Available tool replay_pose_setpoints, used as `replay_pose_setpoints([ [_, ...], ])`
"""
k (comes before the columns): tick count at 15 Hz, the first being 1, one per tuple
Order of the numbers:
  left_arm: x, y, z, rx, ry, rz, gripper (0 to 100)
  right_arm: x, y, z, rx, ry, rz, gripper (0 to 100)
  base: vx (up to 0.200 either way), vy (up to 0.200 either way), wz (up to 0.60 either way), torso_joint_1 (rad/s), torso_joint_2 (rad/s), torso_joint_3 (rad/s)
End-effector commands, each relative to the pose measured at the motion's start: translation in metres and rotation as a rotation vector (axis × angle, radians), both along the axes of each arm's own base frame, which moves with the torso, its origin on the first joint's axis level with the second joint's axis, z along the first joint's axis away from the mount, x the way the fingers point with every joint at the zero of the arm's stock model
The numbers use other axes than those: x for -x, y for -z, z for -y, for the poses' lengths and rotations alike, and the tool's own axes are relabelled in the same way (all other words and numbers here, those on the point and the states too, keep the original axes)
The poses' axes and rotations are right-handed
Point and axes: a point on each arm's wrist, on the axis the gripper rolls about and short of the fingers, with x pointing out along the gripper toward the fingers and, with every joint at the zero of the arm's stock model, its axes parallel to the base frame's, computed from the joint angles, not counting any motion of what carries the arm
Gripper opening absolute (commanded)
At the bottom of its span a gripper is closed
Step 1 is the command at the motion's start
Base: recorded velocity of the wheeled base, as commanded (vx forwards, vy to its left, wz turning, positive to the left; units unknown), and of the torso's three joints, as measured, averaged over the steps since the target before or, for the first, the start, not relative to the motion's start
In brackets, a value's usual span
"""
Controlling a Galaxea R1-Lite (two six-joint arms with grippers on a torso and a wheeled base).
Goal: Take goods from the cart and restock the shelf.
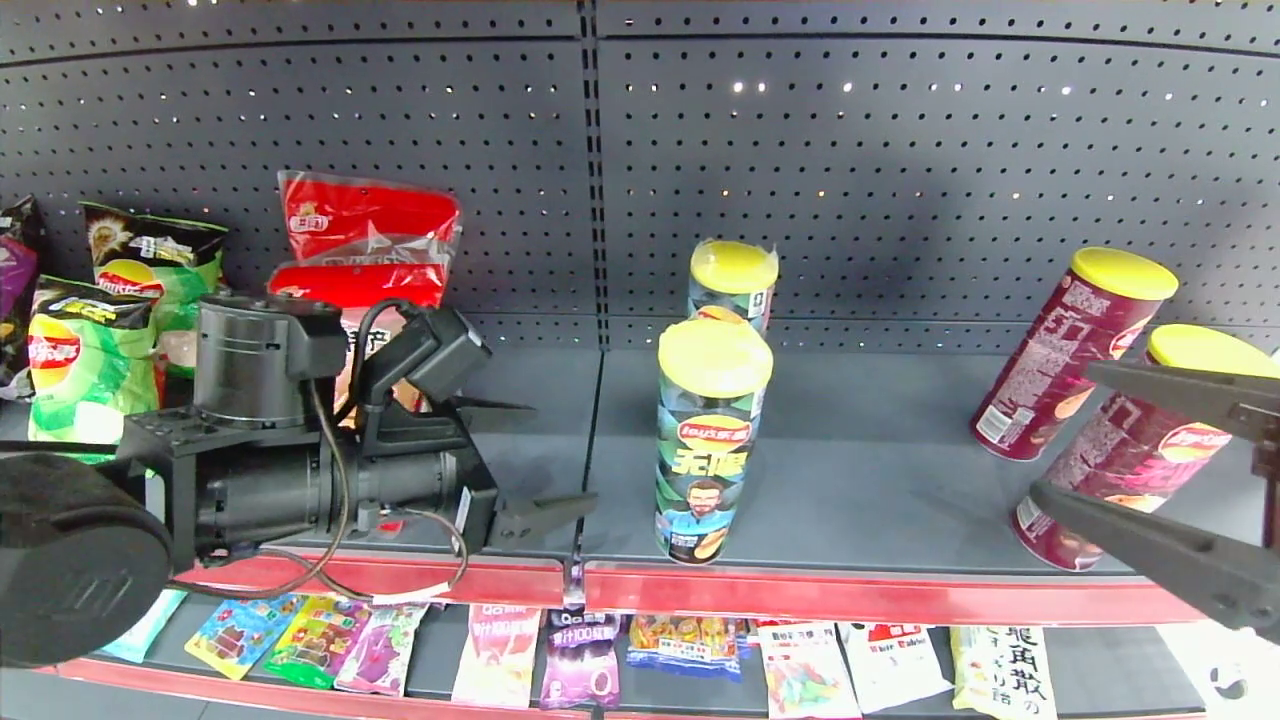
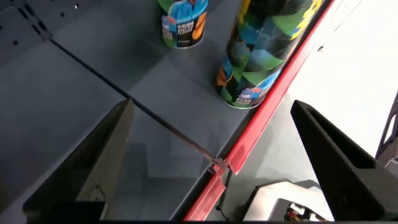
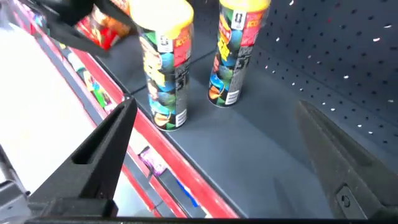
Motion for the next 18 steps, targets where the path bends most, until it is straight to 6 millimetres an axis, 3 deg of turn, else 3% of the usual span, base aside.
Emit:
replay_pose_setpoints([
  [1, -0.007, 0.014, 0.005, -0.03, -0.01, -0.041, 100, 0.021, -0.008, 0.013, -0.045, 0.045, 0.031, 100, 0.0, 0.0, 0.0, 0.0, 0.0, 0.0],
  [12, -0.04, 0.045, 0.034, -0.121, -0.022, -0.063, 100, 0.026, -0.035, 0.028, -0.129, 0.184, 0.078, 100, 0.0, 0.0, 0.0, 0.0, 0.0, 0.0],
  [18, -0.049, 0.053, 0.05, -0.133, -0.006, -0.066, 100, 0.024, -0.036, 0.029, -0.135, 0.198, 0.074, 100, 0.0, 0.0, 0.0, 0.0, 0.0, 0.0],
])
